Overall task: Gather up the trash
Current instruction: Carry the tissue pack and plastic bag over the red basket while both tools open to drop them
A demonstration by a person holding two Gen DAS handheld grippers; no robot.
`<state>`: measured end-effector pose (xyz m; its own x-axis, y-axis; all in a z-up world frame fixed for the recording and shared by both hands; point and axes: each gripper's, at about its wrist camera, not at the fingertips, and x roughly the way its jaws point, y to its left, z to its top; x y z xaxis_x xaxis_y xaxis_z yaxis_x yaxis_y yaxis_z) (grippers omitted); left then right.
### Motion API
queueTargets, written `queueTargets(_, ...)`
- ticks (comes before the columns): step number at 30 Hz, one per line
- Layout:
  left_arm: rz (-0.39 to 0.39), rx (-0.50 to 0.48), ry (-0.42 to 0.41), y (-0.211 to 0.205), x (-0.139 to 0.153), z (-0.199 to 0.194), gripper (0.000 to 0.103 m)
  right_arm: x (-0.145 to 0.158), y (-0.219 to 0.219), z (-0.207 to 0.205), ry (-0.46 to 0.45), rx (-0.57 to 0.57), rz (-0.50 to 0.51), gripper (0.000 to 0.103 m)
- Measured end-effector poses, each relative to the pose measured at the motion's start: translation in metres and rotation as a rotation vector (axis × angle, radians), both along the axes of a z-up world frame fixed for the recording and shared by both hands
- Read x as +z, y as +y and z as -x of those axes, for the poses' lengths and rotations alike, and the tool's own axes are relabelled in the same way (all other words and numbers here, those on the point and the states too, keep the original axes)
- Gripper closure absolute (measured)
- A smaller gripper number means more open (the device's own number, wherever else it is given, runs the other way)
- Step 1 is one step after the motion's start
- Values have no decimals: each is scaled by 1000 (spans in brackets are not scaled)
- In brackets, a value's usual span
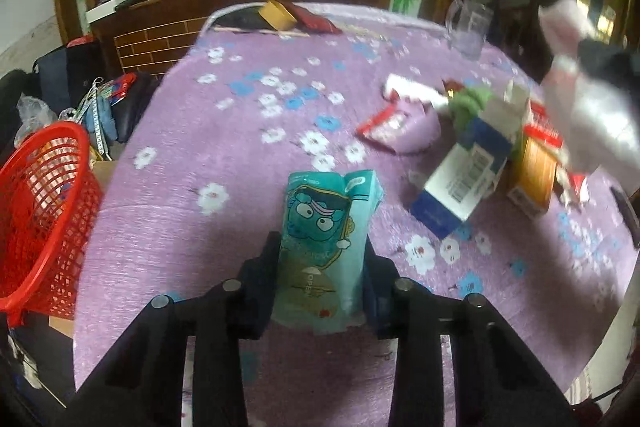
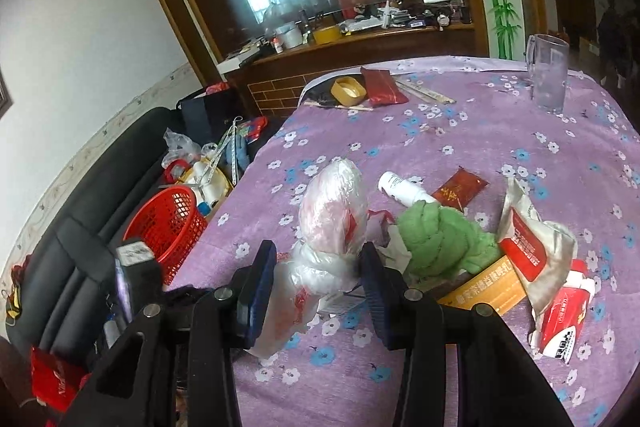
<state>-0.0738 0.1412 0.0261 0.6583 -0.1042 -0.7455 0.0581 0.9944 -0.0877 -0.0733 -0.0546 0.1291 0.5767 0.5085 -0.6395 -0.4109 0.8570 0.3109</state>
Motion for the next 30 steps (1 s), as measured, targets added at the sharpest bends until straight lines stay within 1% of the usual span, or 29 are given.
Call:
queueTargets(5, 44, 75, -76, 32, 32, 18, 69, 2, 24, -5, -3, 35, 22, 57)
queueTargets(9, 59, 152, -143, 73, 63, 41, 69, 8, 65, -10, -18, 109, 49, 57)
queueTargets(10, 58, 169, -149, 82, 67, 44, 69, 8, 75, -11, -19, 126, 52, 57)
queueTargets(12, 50, 237, -165, 111, 74, 55, 69, 12, 103, -13, -26, 172, 58, 57)
queueTargets(16, 57, 366, -168, 165, 75, 67, 69, 16, 160, -20, -46, 263, 65, 56)
queueTargets(20, 62, 453, -161, 206, 67, 70, 68, 14, 220, -30, -39, 347, 78, 55)
queueTargets(25, 84, 503, -146, 238, 56, 62, 67, 5, 288, -44, -46, 415, 105, 54)
queueTargets(27, 89, 514, -139, 246, 51, 58, 64, 1, 308, -49, -42, 430, 119, 54)
queueTargets(28, 95, 522, -141, 250, 50, 57, 61, -1, 319, -53, -40, 441, 118, 53)
queueTargets(29, 106, 529, -144, 254, 48, 56, 55, -1, 325, -53, -38, 460, 112, 51)
queueTargets(30, 111, 530, -146, 256, 49, 56, 52, -2, 334, -54, -41, 473, 124, 43)
